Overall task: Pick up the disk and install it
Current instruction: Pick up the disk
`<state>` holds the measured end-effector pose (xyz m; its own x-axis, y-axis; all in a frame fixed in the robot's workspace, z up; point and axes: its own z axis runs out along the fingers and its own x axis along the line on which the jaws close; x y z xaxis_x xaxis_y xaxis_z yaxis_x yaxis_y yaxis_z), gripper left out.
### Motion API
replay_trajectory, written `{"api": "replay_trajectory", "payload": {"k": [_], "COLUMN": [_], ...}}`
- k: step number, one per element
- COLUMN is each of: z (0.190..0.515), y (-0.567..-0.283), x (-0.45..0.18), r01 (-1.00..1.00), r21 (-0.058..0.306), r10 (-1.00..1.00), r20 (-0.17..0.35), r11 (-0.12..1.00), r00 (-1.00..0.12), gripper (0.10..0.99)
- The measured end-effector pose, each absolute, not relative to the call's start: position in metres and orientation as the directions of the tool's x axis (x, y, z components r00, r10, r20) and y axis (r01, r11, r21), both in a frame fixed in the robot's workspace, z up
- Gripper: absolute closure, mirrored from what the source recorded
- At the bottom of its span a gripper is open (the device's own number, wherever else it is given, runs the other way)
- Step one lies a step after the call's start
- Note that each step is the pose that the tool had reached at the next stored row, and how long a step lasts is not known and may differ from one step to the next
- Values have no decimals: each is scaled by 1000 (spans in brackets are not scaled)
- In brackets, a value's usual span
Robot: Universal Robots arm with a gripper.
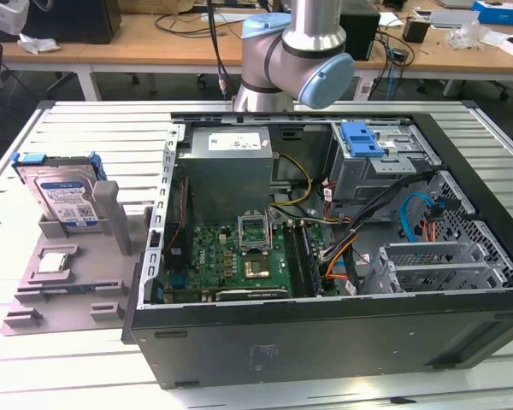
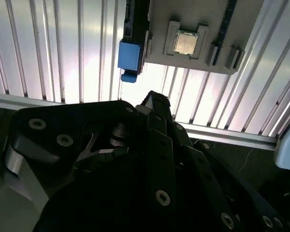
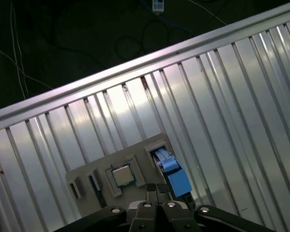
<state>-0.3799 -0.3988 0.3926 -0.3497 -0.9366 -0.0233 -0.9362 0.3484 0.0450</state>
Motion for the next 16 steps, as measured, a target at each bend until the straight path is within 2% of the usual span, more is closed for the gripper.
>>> {"api": "replay_trajectory", "payload": {"k": [16], "z": [393], "y": [-399], "x": [-380], "r01": [-978], "r21": [45], "r10": [-979], "r20": [-23], "r11": [204], "r00": [-205], "gripper": [980]}}
